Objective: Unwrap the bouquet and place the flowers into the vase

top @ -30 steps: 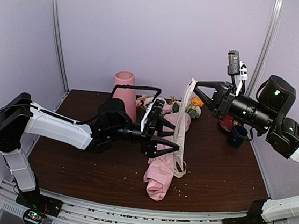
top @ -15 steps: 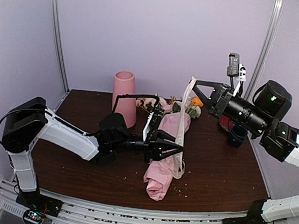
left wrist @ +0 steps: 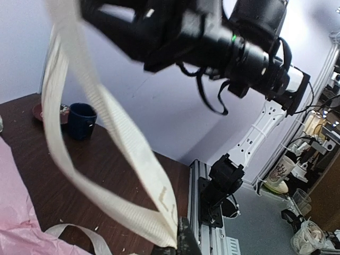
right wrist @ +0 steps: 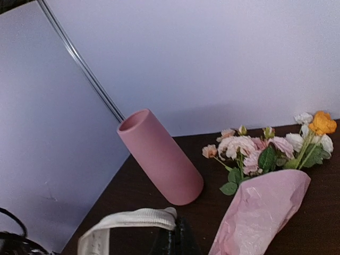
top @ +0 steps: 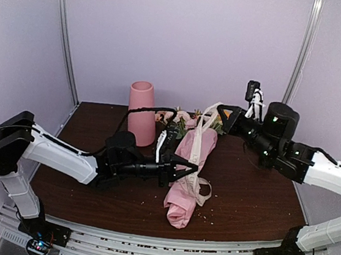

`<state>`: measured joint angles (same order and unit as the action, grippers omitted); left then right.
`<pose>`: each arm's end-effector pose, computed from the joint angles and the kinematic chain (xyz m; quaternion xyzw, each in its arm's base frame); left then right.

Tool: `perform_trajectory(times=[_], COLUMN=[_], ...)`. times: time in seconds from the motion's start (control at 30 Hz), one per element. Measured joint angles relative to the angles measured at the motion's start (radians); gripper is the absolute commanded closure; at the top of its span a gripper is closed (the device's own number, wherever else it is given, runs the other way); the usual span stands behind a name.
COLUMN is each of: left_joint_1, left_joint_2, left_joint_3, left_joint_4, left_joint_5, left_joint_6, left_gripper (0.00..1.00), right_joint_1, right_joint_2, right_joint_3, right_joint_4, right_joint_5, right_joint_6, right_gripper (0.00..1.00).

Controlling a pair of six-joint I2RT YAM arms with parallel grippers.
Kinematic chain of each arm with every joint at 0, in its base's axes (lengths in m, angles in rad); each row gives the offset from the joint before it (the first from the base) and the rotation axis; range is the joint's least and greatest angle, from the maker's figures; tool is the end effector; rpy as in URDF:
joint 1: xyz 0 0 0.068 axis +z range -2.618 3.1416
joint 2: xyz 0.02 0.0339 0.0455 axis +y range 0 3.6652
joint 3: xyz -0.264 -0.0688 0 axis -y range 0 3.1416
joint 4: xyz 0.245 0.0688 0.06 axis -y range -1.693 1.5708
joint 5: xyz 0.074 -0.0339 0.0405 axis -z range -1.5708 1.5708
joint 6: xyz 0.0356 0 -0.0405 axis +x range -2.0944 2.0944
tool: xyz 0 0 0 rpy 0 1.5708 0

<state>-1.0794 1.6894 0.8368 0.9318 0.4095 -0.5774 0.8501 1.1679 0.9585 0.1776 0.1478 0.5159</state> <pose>0.1592 -0.3276 0.2391 0.3097 0.6065 -0.6232 0.3846 0.1872 0.2052 0.3606 -0.0685 0.7149 0.3968 0.5717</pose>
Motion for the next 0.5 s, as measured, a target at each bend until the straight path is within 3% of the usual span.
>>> perform_trajectory(times=[0.1, 0.17, 0.23, 0.3, 0.33, 0.5], left_joint_1=[-0.002, 0.001, 0.011, 0.032, 0.045, 0.124], left_joint_2=[-0.108, -0.174, -0.242, -0.296, -0.325, -0.499], left_joint_3=[-0.001, 0.005, 0.012, 0.016, 0.019, 0.071], left_joint_4=[-0.197, -0.321, -0.446, -0.536, -0.582, -0.866], left_joint_5=[-0.075, -0.126, -0.171, -0.204, -0.221, -0.350], left_joint_6=[0.011, 0.018, 0.022, 0.024, 0.026, 0.042], left_gripper=[1.00, 1.00, 1.00, 1.00, 1.00, 1.00], right_joint_1=[-0.010, -0.009, 0.002, 0.020, 0.033, 0.068], right_joint_2=[0.091, 0.162, 0.221, 0.237, 0.236, 0.141], right_joint_3=[-0.075, -0.108, -0.128, -0.133, -0.133, -0.132], right_joint_4=[-0.016, -0.035, -0.062, -0.081, -0.088, -0.100], right_joint_5=[0.010, -0.012, -0.049, -0.067, -0.072, -0.086], right_joint_6=[0.053, 0.080, 0.094, 0.098, 0.098, 0.080], right_gripper=[1.00, 0.75, 0.41, 0.20, 0.04, 0.00])
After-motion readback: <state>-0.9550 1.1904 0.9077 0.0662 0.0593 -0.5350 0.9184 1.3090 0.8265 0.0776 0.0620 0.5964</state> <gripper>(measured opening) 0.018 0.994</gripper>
